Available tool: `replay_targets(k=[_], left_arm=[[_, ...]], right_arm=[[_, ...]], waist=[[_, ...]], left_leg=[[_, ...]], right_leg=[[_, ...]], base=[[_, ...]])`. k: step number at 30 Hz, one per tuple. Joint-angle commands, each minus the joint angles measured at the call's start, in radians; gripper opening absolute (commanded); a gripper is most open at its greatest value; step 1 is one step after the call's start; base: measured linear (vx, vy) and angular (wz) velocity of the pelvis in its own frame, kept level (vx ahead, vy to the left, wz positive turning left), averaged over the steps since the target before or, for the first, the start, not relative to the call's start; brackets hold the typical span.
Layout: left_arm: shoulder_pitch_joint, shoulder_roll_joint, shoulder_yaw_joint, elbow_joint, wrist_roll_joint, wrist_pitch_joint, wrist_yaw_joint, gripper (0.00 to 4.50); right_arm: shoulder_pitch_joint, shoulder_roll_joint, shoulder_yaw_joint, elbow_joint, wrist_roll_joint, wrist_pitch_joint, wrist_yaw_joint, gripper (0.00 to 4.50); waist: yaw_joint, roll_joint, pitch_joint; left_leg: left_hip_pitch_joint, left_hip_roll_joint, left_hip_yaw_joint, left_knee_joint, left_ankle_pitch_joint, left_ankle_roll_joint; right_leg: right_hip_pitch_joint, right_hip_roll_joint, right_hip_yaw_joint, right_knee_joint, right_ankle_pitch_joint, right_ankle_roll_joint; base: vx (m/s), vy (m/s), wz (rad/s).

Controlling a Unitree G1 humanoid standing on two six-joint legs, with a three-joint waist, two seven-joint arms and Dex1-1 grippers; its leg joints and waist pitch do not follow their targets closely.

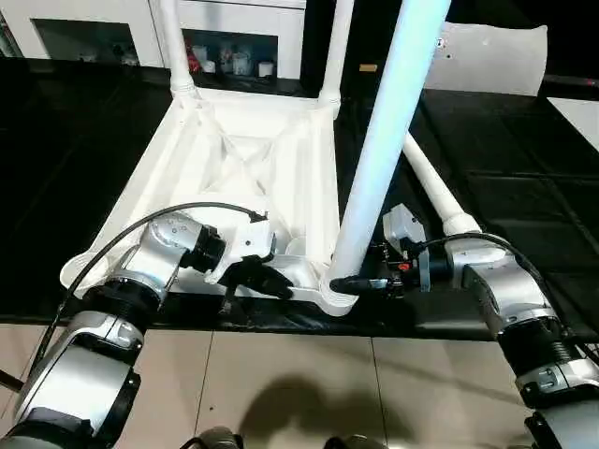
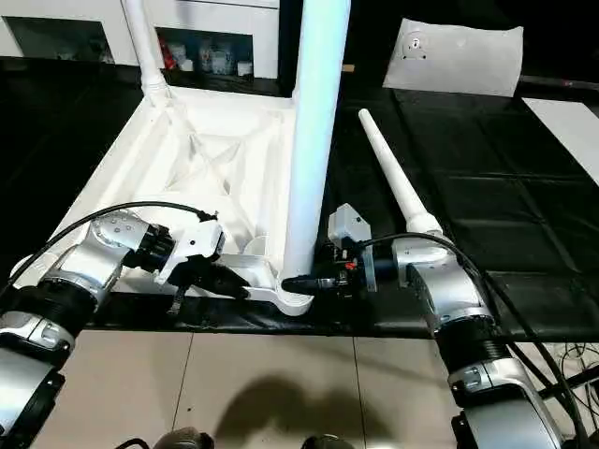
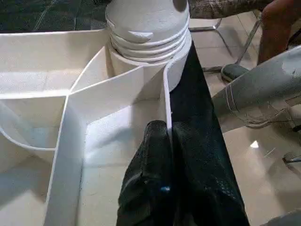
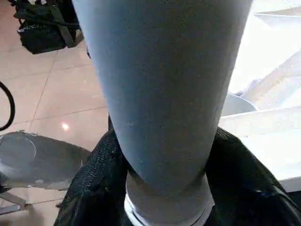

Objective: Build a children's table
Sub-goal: Rotate leg to tighten

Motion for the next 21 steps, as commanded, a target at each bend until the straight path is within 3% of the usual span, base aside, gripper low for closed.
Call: replay_targets(k=[1, 4, 8, 10, 11, 13, 15, 18, 20, 21], left_arm=[[0.007, -0.018, -0.055, 0.006, 0.023, 0.002, -0.050, 0.00], [0.017, -0.053, -0.010, -0.029, -0.019, 0.090, 0.016, 0.00], [0.043, -0.113, 0.037, -0.098, -0.059, 0.200, 0.135, 0.00], [0.058, -0.163, 0.060, -0.136, -0.077, 0.268, 0.221, 0.00], [0.059, -0.170, 0.063, -0.140, -0.079, 0.276, 0.232, 0.00], [0.054, -0.215, 0.081, -0.142, -0.078, 0.310, 0.320, 0.00], [0.049, -0.247, 0.090, -0.143, -0.071, 0.336, 0.381, 0.00], [0.017, -0.345, 0.115, -0.106, -0.029, 0.388, 0.592, 0.00], [-0.006, -0.383, 0.131, -0.079, -0.008, 0.408, 0.710, 0.00], [-0.022, -0.403, 0.147, -0.066, -0.003, 0.414, 0.783, 0.00]], right_arm=[[0.013, 0.002, 0.009, -0.020, 0.014, 0.016, 0.010, 1.97], [0.043, 0.025, -0.009, -0.051, 0.029, 0.061, -0.049, 1.97], [0.089, 0.085, -0.030, -0.095, 0.025, 0.131, -0.196, 1.97], [0.111, 0.135, -0.023, -0.112, -0.007, 0.180, -0.309, 1.97], [0.114, 0.141, -0.022, -0.114, -0.010, 0.187, -0.322, 1.97], [0.123, 0.197, -0.028, -0.119, -0.028, 0.214, -0.422, 1.97], [0.124, 0.241, -0.039, -0.117, -0.043, 0.232, -0.506, 1.97], [0.105, 0.357, -0.057, -0.084, -0.095, 0.261, -0.733, 1.97], [0.077, 0.414, -0.087, -0.044, -0.111, 0.259, -0.863, 1.96], [0.062, 0.442, -0.101, -0.025, -0.123, 0.251, -0.935, 1.96]], waist=[[-0.002, -0.005, -0.072], [0.000, -0.005, -0.072], [-0.001, -0.002, -0.063], [-0.014, -0.004, -0.051], [-0.014, -0.004, -0.051], [-0.030, -0.011, -0.046], [-0.043, -0.009, -0.045], [-0.058, -0.012, -0.044], [-0.064, -0.009, -0.044], [-0.068, -0.003, -0.047]], left_leg=[[0.011, 0.044, -0.003, -0.060, -0.084, 0.090], [0.013, 0.044, -0.002, -0.059, -0.073, 0.090], [0.013, 0.045, -0.004, -0.066, -0.139, 0.062], [0.018, 0.040, -0.013, -0.078, -0.228, 0.015], [0.018, 0.040, -0.013, -0.078, -0.228, 0.015], [0.025, 0.037, -0.019, -0.081, -0.290, -0.005], [0.024, 0.033, -0.023, -0.080, -0.297, -0.004], [0.027, 0.026, -0.026, -0.077, -0.305, -0.003], [0.026, 0.025, -0.027, -0.078, -0.302, 0.000], [0.021, 0.025, -0.030, -0.082, -0.301, 0.001]], right_leg=[[0.062, -0.079, 0.044, -0.050, -0.047, -0.282], [0.063, -0.078, 0.045, -0.048, -0.030, -0.288], [0.059, -0.083, 0.045, -0.066, -0.160, -0.263], [0.053, -0.087, 0.044, -0.092, -0.398, -0.191], [0.053, -0.087, 0.044, -0.092, -0.398, -0.191], [0.047, -0.088, 0.044, -0.111, -0.554, -0.131], [0.042, -0.087, 0.044, -0.120, -0.618, -0.100], [0.034, -0.085, 0.039, -0.132, -0.685, -0.064], [0.032, -0.085, 0.040, -0.133, -0.680, -0.062], [0.038, -0.084, 0.036, -0.132, -0.661, -0.064]], base=[[0.000, 0.000, 0.00], [0.000, 0.000, 0.00], [0.000, 0.000, 0.00], [0.000, 0.000, 0.00], [0.000, 0.000, 0.00], [0.000, 0.000, 0.00], [0.000, 0.000, 0.00], [0.000, 0.000, 0.00], [0.000, 0.000, 0.00], [0.000, 0.000, 0.00]])
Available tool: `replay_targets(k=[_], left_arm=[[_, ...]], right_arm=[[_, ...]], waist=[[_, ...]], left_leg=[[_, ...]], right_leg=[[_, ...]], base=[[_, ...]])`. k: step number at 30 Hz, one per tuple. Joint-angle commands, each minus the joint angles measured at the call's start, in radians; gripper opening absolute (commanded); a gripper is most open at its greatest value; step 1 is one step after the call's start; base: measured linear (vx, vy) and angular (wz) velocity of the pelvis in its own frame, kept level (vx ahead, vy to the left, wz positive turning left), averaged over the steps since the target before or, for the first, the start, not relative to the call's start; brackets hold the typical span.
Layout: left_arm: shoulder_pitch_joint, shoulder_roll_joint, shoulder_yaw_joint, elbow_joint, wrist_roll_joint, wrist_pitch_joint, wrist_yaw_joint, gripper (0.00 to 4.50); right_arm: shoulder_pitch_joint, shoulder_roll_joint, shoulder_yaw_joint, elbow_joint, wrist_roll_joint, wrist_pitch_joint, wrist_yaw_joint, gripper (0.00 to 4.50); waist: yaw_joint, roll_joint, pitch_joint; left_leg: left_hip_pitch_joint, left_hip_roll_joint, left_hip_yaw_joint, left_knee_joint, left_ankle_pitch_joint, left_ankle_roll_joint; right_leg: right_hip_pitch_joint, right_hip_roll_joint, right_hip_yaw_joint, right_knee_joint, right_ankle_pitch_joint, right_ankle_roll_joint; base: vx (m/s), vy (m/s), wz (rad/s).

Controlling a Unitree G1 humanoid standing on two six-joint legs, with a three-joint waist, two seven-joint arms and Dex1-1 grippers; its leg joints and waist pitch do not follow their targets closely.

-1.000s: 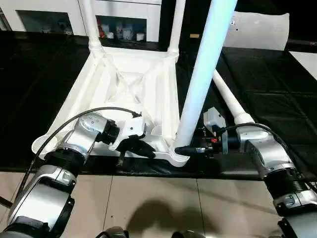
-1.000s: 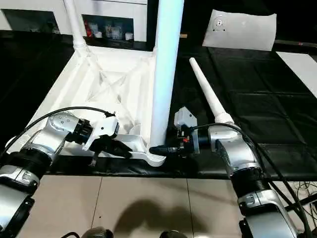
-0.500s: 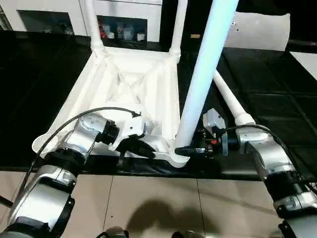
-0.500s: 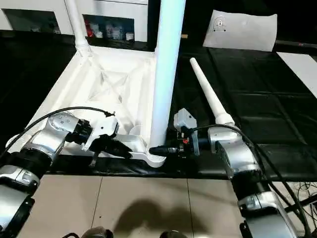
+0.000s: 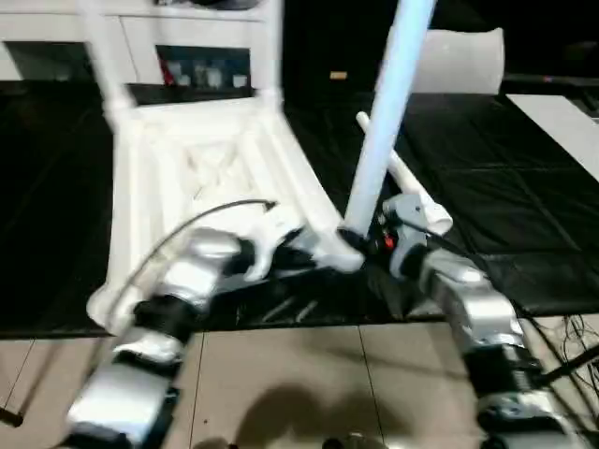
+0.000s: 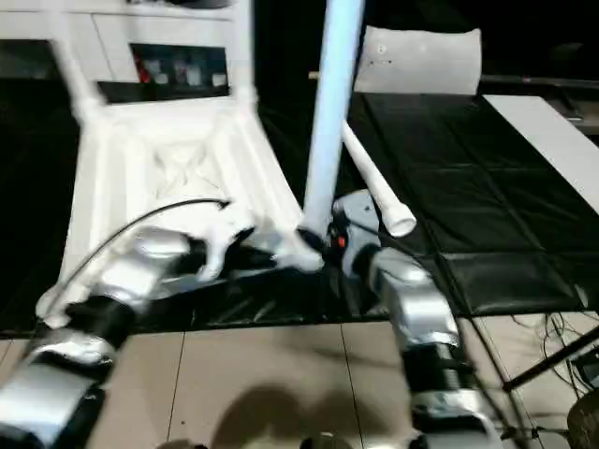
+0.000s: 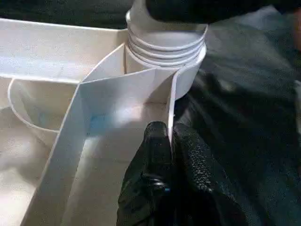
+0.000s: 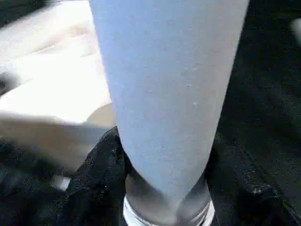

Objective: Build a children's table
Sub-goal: Rotate leg to tighten

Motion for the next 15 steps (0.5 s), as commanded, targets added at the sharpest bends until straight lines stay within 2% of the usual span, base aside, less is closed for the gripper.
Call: replay_targets(k=[1, 2, 3, 5, 6, 7, 8, 11, 13, 14, 15], left_arm=[[-0.062, -0.136, 0.031, 0.011, -0.054, -0.012, 0.204, 0.00], [-0.067, -0.139, 0.034, 0.013, -0.054, -0.013, 0.216, 0.00], [-0.072, -0.142, 0.035, 0.010, -0.051, -0.017, 0.234, 0.00], [-0.078, -0.148, 0.042, 0.004, -0.040, -0.020, 0.262, 0.00], [-0.081, -0.152, 0.048, 0.000, -0.034, -0.021, 0.271, 0.00], [-0.083, -0.149, 0.047, -0.002, -0.027, -0.032, 0.265, 0.00], [-0.080, -0.144, 0.043, -0.007, -0.025, -0.040, 0.245, 0.00], [-0.062, -0.121, 0.019, -0.019, -0.023, -0.074, 0.173, 0.00], [-0.051, -0.107, 0.006, -0.026, -0.026, -0.092, 0.138, 0.00], [-0.037, -0.091, -0.007, -0.037, -0.033, -0.112, 0.090, 0.00], [-0.037, -0.091, -0.007, -0.037, -0.033, -0.112, 0.090, 0.00]], right_arm=[[-0.016, 0.145, 0.111, 0.071, 0.006, 0.038, -0.071, 1.96], [-0.021, 0.151, 0.107, 0.076, 0.008, 0.039, -0.080, 1.96], [-0.028, 0.164, 0.092, 0.080, 0.013, 0.035, -0.102, 1.96], [-0.037, 0.185, 0.068, 0.084, 0.013, 0.028, -0.141, 1.96], [-0.042, 0.197, 0.054, 0.083, 0.020, 0.021, -0.146, 1.96], [-0.044, 0.205, 0.043, 0.081, 0.021, 0.007, -0.157, 2.66], [-0.043, 0.207, 0.037, 0.077, 0.022, -0.005, -0.158, 2.66], [-0.037, 0.204, 0.025, 0.071, 0.021, -0.031, -0.168, 2.87], [-0.029, 0.195, 0.026, 0.066, 0.015, -0.049, -0.170, 3.17], [-0.015, 0.183, 0.022, 0.049, 0.014, -0.071, -0.174, 3.17], [-0.015, 0.183, 0.022, 0.049, 0.014, -0.071, -0.174, 3.35]], waist=[[-0.005, -0.009, -0.045], [-0.007, -0.011, -0.046], [0.000, -0.007, -0.049], [-0.002, -0.007, -0.051], [0.000, -0.005, -0.053], [0.000, -0.005, -0.055], [0.001, -0.005, -0.058], [0.005, -0.005, -0.063], [0.006, -0.006, -0.065], [0.008, -0.004, -0.067], [0.011, -0.004, -0.069]], left_leg=[[0.006, 0.032, -0.028, -0.083, -0.295, 0.006], [0.004, 0.030, -0.027, -0.084, -0.291, 0.009], [0.004, 0.033, -0.025, -0.087, -0.268, 0.024], [0.002, 0.036, -0.023, -0.088, -0.252, 0.029], [0.000, 0.036, -0.021, -0.088, -0.233, 0.032], [0.000, 0.036, -0.019, -0.087, -0.224, 0.036], [0.001, 0.035, -0.015, -0.083, -0.201, 0.049], [-0.001, 0.032, -0.010, -0.079, -0.159, 0.073], [-0.005, 0.030, -0.011, -0.078, -0.138, 0.080], [-0.004, 0.031, -0.010, -0.078, -0.118, 0.086], [-0.003, 0.031, -0.007, -0.076, -0.099, 0.092]], right_leg=[[0.024, -0.082, 0.033, -0.117, -0.625, -0.073], [0.025, -0.080, 0.033, -0.117, -0.605, -0.075], [0.029, -0.081, 0.038, -0.113, -0.515, -0.092], [0.030, -0.078, 0.041, -0.107, -0.444, -0.113], [0.034, -0.078, 0.043, -0.098, -0.380, -0.133], [0.034, -0.077, 0.045, -0.096, -0.347, -0.143], [0.036, -0.076, 0.047, -0.089, -0.273, -0.171], [0.042, -0.078, 0.047, -0.084, -0.218, -0.197], [0.048, -0.080, 0.048, -0.081, -0.204, -0.197], [0.048, -0.080, 0.047, -0.080, -0.188, -0.198], [0.048, -0.080, 0.048, -0.077, -0.159, -0.205]], base=[[0.000, 0.000, 0.00], [0.000, 0.000, 0.00], [0.000, 0.000, 0.00], [0.000, 0.000, 0.00], [0.000, 0.000, 0.00], [0.000, 0.000, 0.00], [0.000, 0.000, 0.00], [0.000, 0.000, 0.00], [0.000, 0.000, 0.00], [0.000, 0.000, 0.00], [0.000, 0.000, 0.00]])
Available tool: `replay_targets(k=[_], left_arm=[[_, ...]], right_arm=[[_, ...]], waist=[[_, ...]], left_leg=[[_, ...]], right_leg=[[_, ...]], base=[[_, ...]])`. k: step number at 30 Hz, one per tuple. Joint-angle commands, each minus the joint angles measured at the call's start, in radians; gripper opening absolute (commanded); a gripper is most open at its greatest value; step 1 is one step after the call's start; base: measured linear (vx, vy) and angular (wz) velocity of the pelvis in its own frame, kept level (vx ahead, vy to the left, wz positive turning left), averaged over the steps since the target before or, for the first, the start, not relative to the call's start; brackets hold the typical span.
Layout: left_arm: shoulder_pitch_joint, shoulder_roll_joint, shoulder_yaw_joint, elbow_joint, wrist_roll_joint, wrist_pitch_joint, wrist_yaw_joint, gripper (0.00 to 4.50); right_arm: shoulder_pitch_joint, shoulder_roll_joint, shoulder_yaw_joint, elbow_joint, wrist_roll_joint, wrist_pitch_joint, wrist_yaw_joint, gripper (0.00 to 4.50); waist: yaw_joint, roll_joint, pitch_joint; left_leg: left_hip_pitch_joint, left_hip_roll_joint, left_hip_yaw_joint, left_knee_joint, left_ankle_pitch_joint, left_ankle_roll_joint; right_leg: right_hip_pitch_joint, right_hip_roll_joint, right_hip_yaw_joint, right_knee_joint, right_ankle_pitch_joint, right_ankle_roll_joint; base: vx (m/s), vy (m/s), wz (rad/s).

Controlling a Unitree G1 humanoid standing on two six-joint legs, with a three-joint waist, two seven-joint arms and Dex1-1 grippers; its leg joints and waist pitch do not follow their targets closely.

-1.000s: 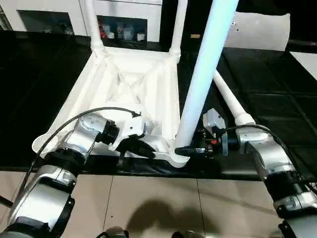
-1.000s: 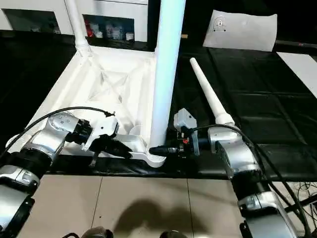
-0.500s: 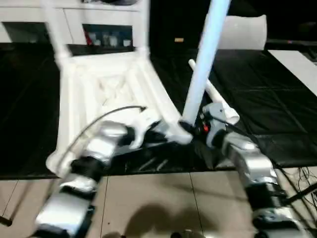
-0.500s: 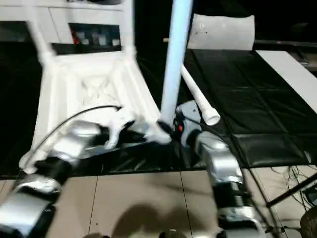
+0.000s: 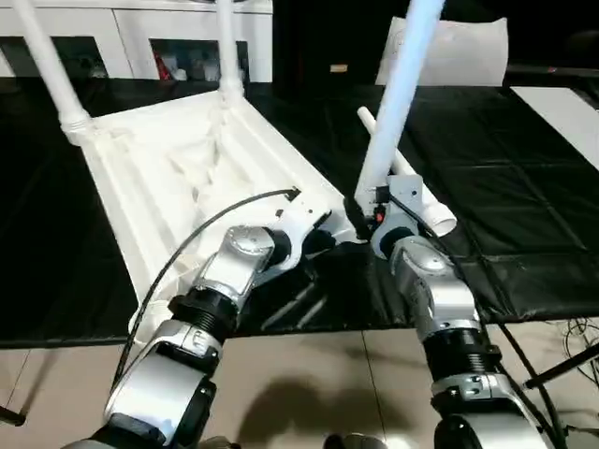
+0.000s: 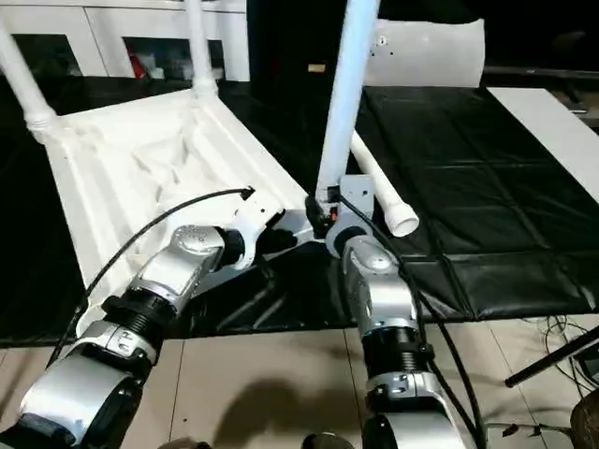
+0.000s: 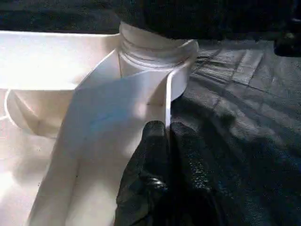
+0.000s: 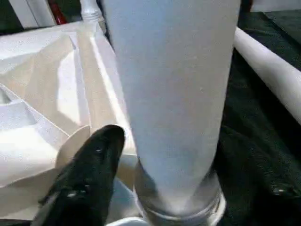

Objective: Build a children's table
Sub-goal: Rotate leg to tighten

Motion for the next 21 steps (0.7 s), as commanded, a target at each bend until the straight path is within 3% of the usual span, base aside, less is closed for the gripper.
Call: replay_targets(k=[1, 4, 5, 6, 8, 12, 14, 15, 21], left_arm=[[-0.002, -0.022, -0.021, -0.062, -0.048, -0.106, -0.064, 0.00], [0.002, -0.008, -0.025, -0.058, -0.048, -0.133, -0.082, 0.00], [-0.001, 0.002, -0.023, -0.041, -0.041, -0.160, -0.079, 0.00], [-0.006, 0.006, -0.019, -0.025, -0.034, -0.177, -0.064, 0.00], [-0.017, 0.005, 0.001, 0.006, -0.030, -0.194, -0.017, 0.00], [-0.034, -0.010, 0.067, 0.052, -0.075, -0.227, 0.020, 0.00], [-0.035, -0.019, 0.090, 0.059, -0.108, -0.233, 0.011, 0.44], [-0.034, -0.023, 0.097, 0.058, -0.119, -0.242, 0.010, 0.44], [-0.023, -0.020, 0.144, 0.030, -0.167, -0.279, 0.027, 0.91]], right_arm=[[0.029, 0.035, 0.091, -0.007, 0.026, -0.009, 0.059, 3.35], [0.048, 0.013, 0.077, -0.036, 0.024, -0.040, 0.066, 3.63], [0.067, 0.002, 0.048, -0.072, 0.051, -0.041, 0.086, 3.74], [0.081, -0.007, 0.034, -0.097, 0.057, -0.047, 0.087, 3.74], [0.106, -0.015, 0.015, -0.145, 0.074, -0.052, 0.092, 4.04], [0.164, -0.018, -0.013, -0.258, 0.116, -0.039, 0.092, 4.41], [0.201, -0.031, -0.009, -0.304, 0.108, -0.028, 0.080, 4.50], [0.219, -0.040, -0.008, -0.323, 0.100, -0.026, 0.075, 4.50], [0.263, -0.066, -0.011, -0.359, 0.088, 0.014, 0.061, 4.50]], waist=[[0.005, -0.007, -0.070], [0.006, -0.005, -0.069], [0.007, -0.004, -0.069], [0.010, -0.005, -0.076], [0.011, -0.004, -0.078], [0.012, -0.005, -0.081], [0.011, -0.010, -0.080], [0.015, -0.010, -0.077], [0.020, -0.016, -0.071]], left_leg=[[0.000, 0.038, -0.008, -0.057, -0.084, 0.090], [-0.001, 0.039, -0.007, -0.056, -0.084, 0.089], [0.000, 0.039, -0.006, -0.056, -0.090, 0.089], [0.001, 0.041, -0.008, -0.055, -0.076, 0.094], [0.001, 0.044, -0.007, -0.053, -0.052, 0.107], [-0.001, 0.043, -0.006, -0.050, -0.042, 0.122], [-0.001, 0.042, -0.003, -0.047, -0.058, 0.118], [-0.002, 0.041, -0.003, -0.048, -0.063, 0.114], [-0.003, 0.038, -0.004, -0.049, -0.136, 0.075]], right_leg=[[0.054, -0.078, 0.046, -0.058, -0.143, -0.216], [0.055, -0.077, 0.045, -0.056, -0.120, -0.228], [0.055, -0.077, 0.046, -0.055, -0.118, -0.230], [0.060, -0.077, 0.045, -0.050, -0.094, -0.230], [0.059, -0.075, 0.044, -0.044, -0.031, -0.243], [0.061, -0.077, 0.044, -0.038, 0.004, -0.256], [0.058, -0.076, 0.044, -0.041, -0.019, -0.268], [0.059, -0.077, 0.045, -0.042, -0.033, -0.265], [0.055, -0.076, 0.045, -0.058, -0.208, -0.207]], base=[[0.000, 0.000, 0.00], [0.000, 0.000, 0.00], [0.000, 0.000, 0.00], [0.000, 0.000, 0.00], [0.000, 0.000, 0.00], [0.000, 0.000, 0.00], [0.000, 0.000, 0.00], [0.000, 0.000, 0.00], [0.000, 0.000, 0.00]])
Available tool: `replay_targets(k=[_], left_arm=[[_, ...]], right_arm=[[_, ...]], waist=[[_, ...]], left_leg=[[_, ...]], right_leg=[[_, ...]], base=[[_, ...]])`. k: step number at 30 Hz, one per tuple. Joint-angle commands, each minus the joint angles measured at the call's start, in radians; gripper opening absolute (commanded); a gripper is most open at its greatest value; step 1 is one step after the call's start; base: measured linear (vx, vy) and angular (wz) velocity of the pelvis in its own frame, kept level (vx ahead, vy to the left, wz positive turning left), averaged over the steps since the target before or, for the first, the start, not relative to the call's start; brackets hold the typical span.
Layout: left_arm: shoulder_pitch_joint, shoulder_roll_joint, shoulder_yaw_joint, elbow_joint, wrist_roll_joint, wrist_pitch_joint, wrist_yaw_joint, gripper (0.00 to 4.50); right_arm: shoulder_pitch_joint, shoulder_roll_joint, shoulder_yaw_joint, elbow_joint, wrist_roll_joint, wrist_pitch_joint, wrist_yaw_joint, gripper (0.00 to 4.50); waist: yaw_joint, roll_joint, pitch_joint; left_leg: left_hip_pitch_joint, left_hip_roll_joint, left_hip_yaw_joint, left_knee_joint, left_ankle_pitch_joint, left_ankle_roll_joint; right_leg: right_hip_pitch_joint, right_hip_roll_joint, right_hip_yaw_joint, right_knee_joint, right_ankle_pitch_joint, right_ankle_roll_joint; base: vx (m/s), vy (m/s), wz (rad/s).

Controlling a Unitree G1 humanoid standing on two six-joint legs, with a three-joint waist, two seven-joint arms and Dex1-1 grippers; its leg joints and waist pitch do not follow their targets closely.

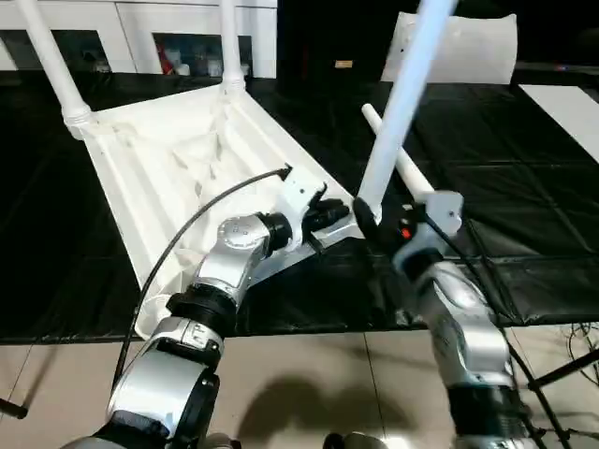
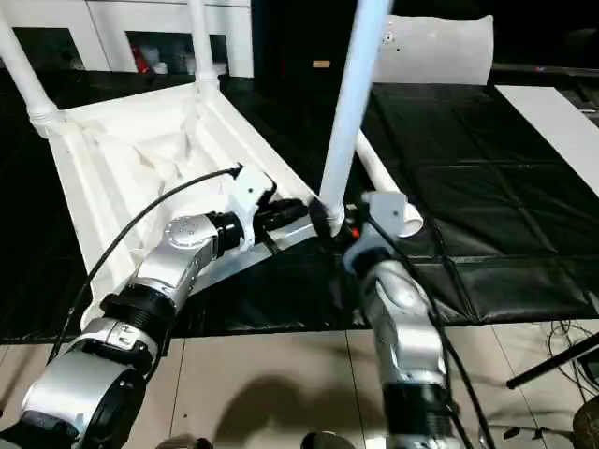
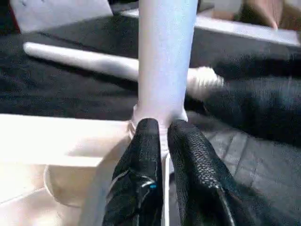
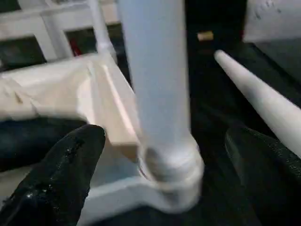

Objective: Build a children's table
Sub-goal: Rotate leg to tighten, then rotate table base

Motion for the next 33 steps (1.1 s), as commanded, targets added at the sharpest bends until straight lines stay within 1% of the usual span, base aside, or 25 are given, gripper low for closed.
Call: replay_targets(k=[1, 3, 4, 5, 6, 8, 9, 10, 11, 12, 13, 15, 16, 17, 18, 19, 21, 22, 23, 24, 26, 27, 28, 30, 33], left_arm=[[0.006, 0.014, 0.053, -0.059, -0.049, 0.009, 0.005, 0.91], [0.016, 0.031, 0.071, -0.083, -0.064, 0.026, 0.005, 1.12], [0.018, 0.035, 0.073, -0.088, -0.065, 0.029, 0.005, 1.32], [0.034, 0.071, 0.074, -0.120, -0.050, 0.051, 0.019, 1.32], [0.049, 0.102, 0.072, -0.148, -0.035, 0.066, 0.030, 1.32], [0.094, 0.182, 0.081, -0.237, 0.005, 0.124, 0.068, 1.62], [0.099, 0.190, 0.083, -0.248, 0.010, 0.132, 0.072, 1.74], [0.137, 0.246, 0.100, -0.325, 0.036, 0.192, 0.092, 1.74], [0.167, 0.291, 0.111, -0.381, 0.063, 0.232, 0.096, 1.74], [0.180, 0.309, 0.116, -0.405, 0.074, 0.248, 0.097, 1.74], [0.188, 0.321, 0.119, -0.420, 0.082, 0.258, 0.097, 1.49], [0.243, 0.398, 0.132, -0.506, 0.123, 0.331, 0.100, 1.47], [0.243, 0.398, 0.132, -0.506, 0.123, 0.331, 0.100, 1.38], [0.270, 0.440, 0.128, -0.536, 0.157, 0.369, 0.101, 1.38], [0.295, 0.483, 0.118, -0.561, 0.190, 0.395, 0.112, 1.09], [0.314, 0.522, 0.103, -0.569, 0.233, 0.406, 0.131, 1.09], [0.328, 0.544, 0.092, -0.573, 0.255, 0.424, 0.143, 0.99], [0.348, 0.573, 0.074, -0.591, 0.287, 0.462, 0.149, 0.90], [0.355, 0.588, 0.064, -0.596, 0.302, 0.481, 0.143, 0.78], [0.358, 0.594, 0.060, -0.602, 0.307, 0.492, 0.140, 0.68], [0.361, 0.597, 0.057, -0.606, 0.310, 0.498, 0.138, 0.56], [0.375, 0.610, 0.034, -0.638, 0.308, 0.549, 0.106, 0.56], [0.380, 0.609, 0.025, -0.649, 0.293, 0.567, 0.079, 0.30], [0.386, 0.605, 0.008, -0.664, 0.256, 0.595, 0.021, 0.15], [0.395, 0.617, -0.022, -0.686, 0.236, 0.627, -0.042, 0.04]], right_arm=[[0.019, -0.012, -0.006, -0.044, -0.012, 0.043, -0.015, 4.50], [0.029, -0.021, 0.005, -0.058, -0.015, 0.060, -0.015, 4.50], [0.031, -0.023, 0.008, -0.061, -0.016, 0.064, -0.015, 4.50], [0.038, -0.030, 0.019, -0.070, -0.015, 0.082, -0.010, 4.50], [0.043, -0.036, 0.028, -0.078, -0.014, 0.098, -0.005, 4.50], [0.054, -0.059, 0.069, -0.087, -0.029, 0.153, 0.017, 4.50], [0.055, -0.063, 0.075, -0.087, -0.032, 0.159, 0.020, 4.50], [0.061, -0.081, 0.110, -0.082, -0.049, 0.192, 0.038, 4.50], [0.060, -0.085, 0.123, -0.070, -0.056, 0.203, 0.044, 4.50], [0.060, -0.085, 0.128, -0.064, -0.058, 0.207, 0.045, 4.50], [0.059, -0.086, 0.131, -0.061, -0.059, 0.210, 0.046, 4.50], [0.048, -0.080, 0.143, -0.033, -0.065, 0.220, 0.038, 4.50], [0.048, -0.080, 0.143, -0.033, -0.065, 0.220, 0.038, 4.50], [0.036, -0.077, 0.152, -0.009, -0.073, 0.221, 0.033, 4.50], [0.024, -0.076, 0.162, 0.012, -0.077, 0.229, 0.029, 4.50], [0.009, -0.075, 0.173, 0.037, -0.083, 0.236, 0.026, 4.50], [-0.004, -0.074, 0.179, 0.056, -0.087, 0.243, 0.022, 4.50], [-0.027, -0.070, 0.188, 0.087, -0.096, 0.245, 0.017, 4.50], [-0.039, -0.067, 0.192, 0.102, -0.099, 0.242, 0.015, 4.50], [-0.044, -0.065, 0.193, 0.108, -0.101, 0.241, 0.015, 4.50], [-0.047, -0.065, 0.194, 0.111, -0.102, 0.240, 0.015, 4.50], [-0.076, -0.055, 0.200, 0.151, -0.103, 0.219, 0.018, 4.50], [-0.092, -0.050, 0.203, 0.174, -0.105, 0.206, 0.019, 4.50], [-0.122, -0.043, 0.205, 0.218, -0.105, 0.182, 0.018, 4.50], [-0.154, -0.040, 0.206, 0.270, -0.107, 0.160, 0.015, 4.50]], waist=[[0.005, -0.017, -0.072], [0.006, -0.013, -0.072], [0.005, -0.013, -0.074], [0.003, -0.014, -0.073], [0.002, -0.011, -0.074], [-0.001, -0.007, -0.076], [-0.007, -0.005, -0.075], [-0.010, -0.003, -0.077], [-0.010, -0.005, -0.077], [-0.010, -0.002, -0.077], [-0.011, 0.001, -0.076], [-0.010, 0.000, -0.077], [-0.011, 0.001, -0.074], [-0.011, 0.004, -0.073], [-0.013, 0.004, -0.073], [-0.016, 0.005, -0.069], [-0.017, 0.007, -0.068], [-0.010, 0.014, -0.068], [-0.012, 0.010, -0.068], [-0.011, 0.010, -0.068], [-0.009, 0.010, -0.068], [-0.004, 0.023, -0.070], [-0.008, 0.017, -0.069], [-0.006, 0.015, -0.070], [-0.004, 0.014, -0.072]], left_leg=[[0.004, 0.032, -0.008, -0.060, -0.143, 0.066], [0.005, 0.033, -0.008, -0.059, -0.138, 0.065], [0.003, 0.033, -0.010, -0.059, -0.132, 0.063], [0.003, 0.032, -0.009, -0.059, -0.131, 0.063], [0.003, 0.034, -0.011, -0.059, -0.124, 0.060], [0.004, 0.037, -0.012, -0.059, -0.117, 0.054], [0.002, 0.035, -0.013, -0.059, -0.106, 0.053], [0.004, 0.038, -0.012, -0.058, -0.098, 0.046], [0.004, 0.036, -0.010, -0.057, -0.095, 0.048], [0.005, 0.039, -0.012, -0.058, -0.094, 0.046], [0.008, 0.036, -0.008, -0.057, -0.098, 0.045], [0.007, 0.041, -0.010, -0.057, -0.088, 0.038], [0.005, 0.038, -0.010, -0.058, -0.088, 0.038], [0.009, 0.038, -0.008, -0.057, -0.098, 0.034], [0.008, 0.039, -0.009, -0.058, -0.111, 0.025], [0.007, 0.037, -0.011, -0.062, -0.136, 0.014], [0.011, 0.037, -0.013, -0.062, -0.168, -0.002], [0.016, 0.037, -0.012, -0.061, -0.186, -0.013], [0.014, 0.037, -0.013, -0.062, -0.188, -0.017], [0.010, 0.035, -0.015, -0.063, -0.190, -0.020], [0.011, 0.034, -0.014, -0.062, -0.191, -0.023], [0.012, 0.035, -0.017, -0.062, -0.189, -0.030], [0.009, 0.034, -0.018, -0.064, -0.201, -0.036], [0.011, 0.032, -0.016, -0.060, -0.214, -0.040], [0.007, 0.030, -0.017, -0.059, -0.204, -0.039]], right_leg=[[0.064, -0.078, 0.044, -0.069, -0.229, -0.196], [0.060, -0.076, 0.044, -0.069, -0.231, -0.187], [0.062, -0.076, 0.044, -0.065, -0.222, -0.185], [0.060, -0.074, 0.043, -0.066, -0.220, -0.182], [0.061, -0.074, 0.043, -0.061, -0.208, -0.182], [0.061, -0.073, 0.043, -0.057, -0.188, -0.181], [0.062, -0.069, 0.042, -0.054, -0.167, -0.183], [0.062, -0.071, 0.043, -0.049, -0.143, -0.193], [0.060, -0.069, 0.043, -0.050, -0.140, -0.195], [0.060, -0.071, 0.043, -0.048, -0.137, -0.197], [0.055, -0.068, 0.044, -0.051, -0.142, -0.199], [0.054, -0.070, 0.044, -0.044, -0.128, -0.209], [0.053, -0.068, 0.044, -0.045, -0.132, -0.207], [0.049, -0.066, 0.044, -0.048, -0.142, -0.205], [0.050, -0.067, 0.044, -0.047, -0.153, -0.202], [0.048, -0.064, 0.044, -0.051, -0.187, -0.192], [0.045, -0.066, 0.046, -0.053, -0.228, -0.179], [0.041, -0.068, 0.047, -0.057, -0.242, -0.177], [0.042, -0.067, 0.047, -0.055, -0.241, -0.177], [0.043, -0.067, 0.047, -0.055, -0.248, -0.172], [0.041, -0.067, 0.049, -0.056, -0.243, -0.170], [0.043, -0.069, 0.048, -0.052, -0.231, -0.172], [0.042, -0.068, 0.047, -0.052, -0.236, -0.177], [0.041, -0.069, 0.049, -0.053, -0.241, -0.183], [0.044, -0.070, 0.048, -0.050, -0.230, -0.189]], base=[[0.000, 0.000, 0.00], [0.000, 0.000, 0.00], [0.000, 0.000, 0.00], [0.000, 0.000, 0.00], [0.000, 0.000, 0.00], [0.000, 0.000, 0.00], [0.000, 0.000, 0.00], [0.000, 0.000, 0.00], [0.000, 0.000, 0.00], [0.000, 0.000, 0.00], [0.000, 0.000, 0.00], [0.000, 0.000, 0.00], [0.000, 0.000, 0.00], [0.000, 0.000, 0.00], [0.000, 0.000, 0.00], [0.000, 0.000, 0.00], [0.000, 0.000, 0.00], [0.000, 0.000, 0.00], [0.000, 0.000, 0.00], [0.000, 0.000, 0.00], [0.000, 0.000, 0.00], [0.000, 0.000, 0.00], [0.000, 0.000, 0.00], [0.000, 0.000, 0.00], [0.000, 0.000, 0.00]])
